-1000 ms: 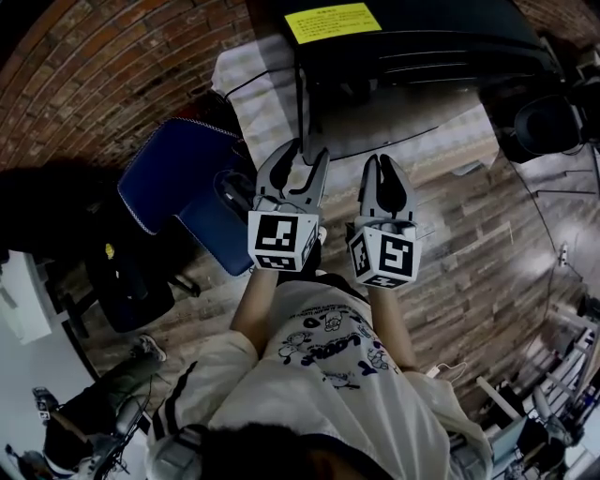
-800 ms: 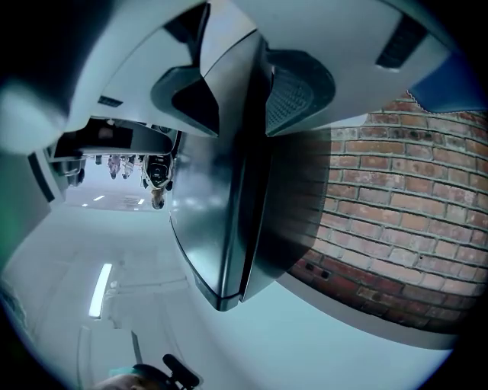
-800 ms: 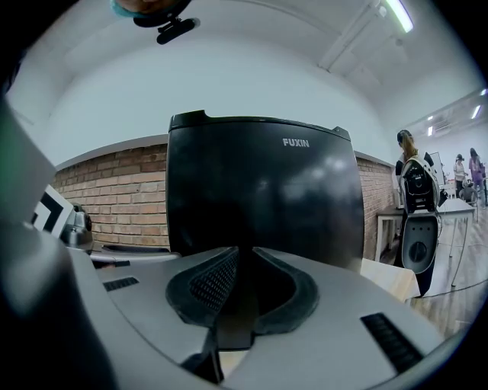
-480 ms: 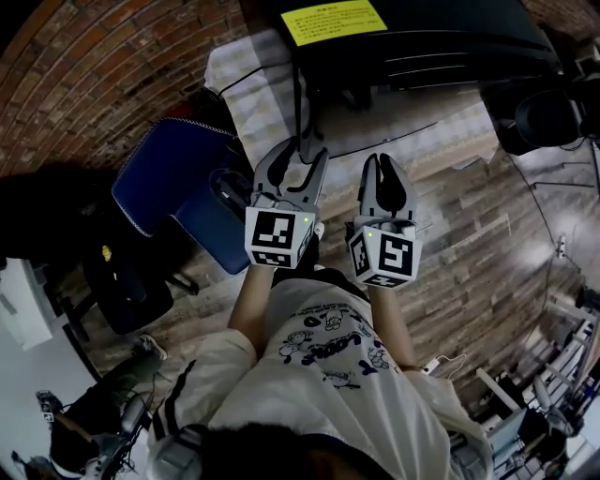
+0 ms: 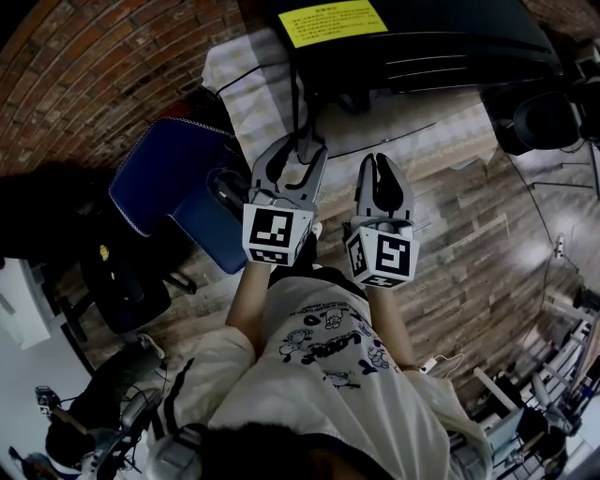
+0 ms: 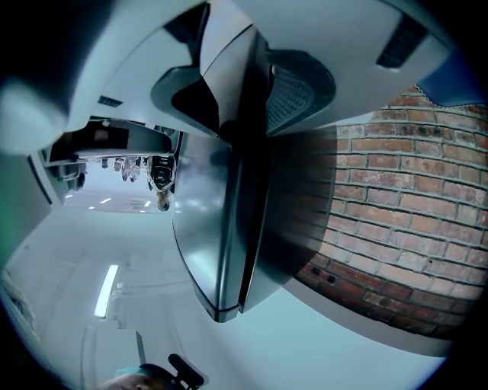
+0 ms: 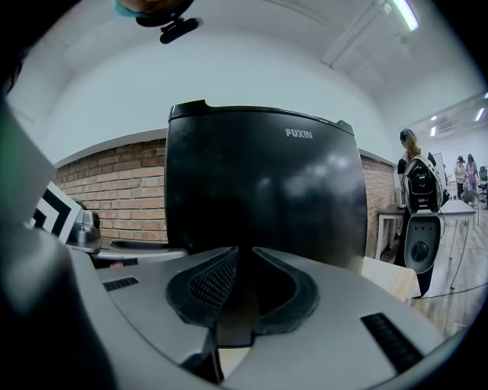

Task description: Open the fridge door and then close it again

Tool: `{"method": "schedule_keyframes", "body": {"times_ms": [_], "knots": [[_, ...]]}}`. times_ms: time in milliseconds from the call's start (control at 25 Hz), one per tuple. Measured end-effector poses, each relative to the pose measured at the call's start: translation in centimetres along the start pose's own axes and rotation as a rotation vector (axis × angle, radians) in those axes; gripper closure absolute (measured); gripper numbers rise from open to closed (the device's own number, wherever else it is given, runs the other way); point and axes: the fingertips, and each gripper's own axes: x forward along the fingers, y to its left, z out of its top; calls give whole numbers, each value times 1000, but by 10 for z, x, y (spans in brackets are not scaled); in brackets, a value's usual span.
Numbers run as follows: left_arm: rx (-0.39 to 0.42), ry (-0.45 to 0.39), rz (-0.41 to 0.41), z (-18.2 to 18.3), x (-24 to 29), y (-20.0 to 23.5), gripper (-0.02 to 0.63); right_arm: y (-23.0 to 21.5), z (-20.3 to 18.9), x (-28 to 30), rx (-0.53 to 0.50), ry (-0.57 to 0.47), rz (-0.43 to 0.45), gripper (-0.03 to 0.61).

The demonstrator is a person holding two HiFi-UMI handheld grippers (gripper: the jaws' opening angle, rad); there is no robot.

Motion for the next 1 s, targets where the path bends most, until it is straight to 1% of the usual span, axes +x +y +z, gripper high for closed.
{"method": "schedule_keyframes", "body": {"times_ms": [240,480,840,1000], "knots": [[18,-10,-27,0,1,0,420,-1,-1,3,1,1,2,511],[49,-13,-80,1,4,-2,419,1,-2,6,-1,5,15,511],[28,-34,-79,2,5,-1,417,-7,-6,7,7,10,0,511],[40,-37,-86,1,4,0,419,-11,-8,8,19,5,-14,511]]}}
